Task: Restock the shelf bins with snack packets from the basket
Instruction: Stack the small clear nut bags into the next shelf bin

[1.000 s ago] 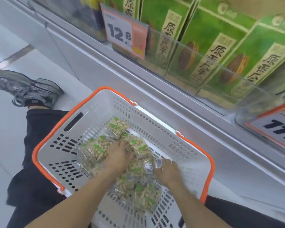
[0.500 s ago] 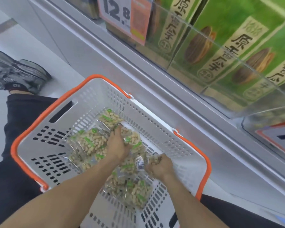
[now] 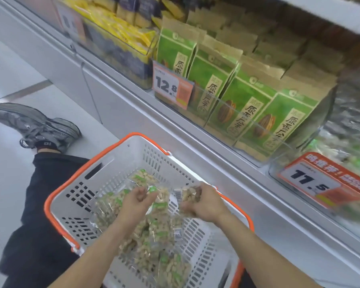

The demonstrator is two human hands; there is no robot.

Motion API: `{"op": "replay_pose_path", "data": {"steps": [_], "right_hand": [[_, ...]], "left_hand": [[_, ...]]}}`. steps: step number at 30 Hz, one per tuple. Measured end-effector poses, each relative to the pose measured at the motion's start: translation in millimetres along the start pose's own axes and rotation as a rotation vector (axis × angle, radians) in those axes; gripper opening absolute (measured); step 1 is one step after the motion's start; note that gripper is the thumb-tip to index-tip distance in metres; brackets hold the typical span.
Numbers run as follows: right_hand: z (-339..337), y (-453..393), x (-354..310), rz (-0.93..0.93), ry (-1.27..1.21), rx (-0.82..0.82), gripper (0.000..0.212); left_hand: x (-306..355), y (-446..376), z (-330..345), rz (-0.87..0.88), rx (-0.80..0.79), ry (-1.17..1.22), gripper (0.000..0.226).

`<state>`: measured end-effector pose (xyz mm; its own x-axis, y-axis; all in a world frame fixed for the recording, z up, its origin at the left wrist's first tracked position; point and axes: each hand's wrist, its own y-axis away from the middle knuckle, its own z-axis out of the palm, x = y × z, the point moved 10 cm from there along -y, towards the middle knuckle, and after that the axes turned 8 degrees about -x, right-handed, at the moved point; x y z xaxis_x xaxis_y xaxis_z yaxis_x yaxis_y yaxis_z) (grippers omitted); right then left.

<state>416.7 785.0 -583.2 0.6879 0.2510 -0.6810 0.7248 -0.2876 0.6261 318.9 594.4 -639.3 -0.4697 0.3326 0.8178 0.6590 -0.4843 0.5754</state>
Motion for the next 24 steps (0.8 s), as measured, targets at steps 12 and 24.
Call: {"op": "replay_pose_path", "data": {"steps": [12,24], "right_hand": [[-13,109,-124,-0.678,0.434,0.038,0.045],[-78,113,-73,-0.218,0.164,0.021,0.051]], "left_hand": [[81,80,44,0.031,-0.343,0.349,0.088],[88,80,60,0.133,-0.246,0.12,0.106]]}}
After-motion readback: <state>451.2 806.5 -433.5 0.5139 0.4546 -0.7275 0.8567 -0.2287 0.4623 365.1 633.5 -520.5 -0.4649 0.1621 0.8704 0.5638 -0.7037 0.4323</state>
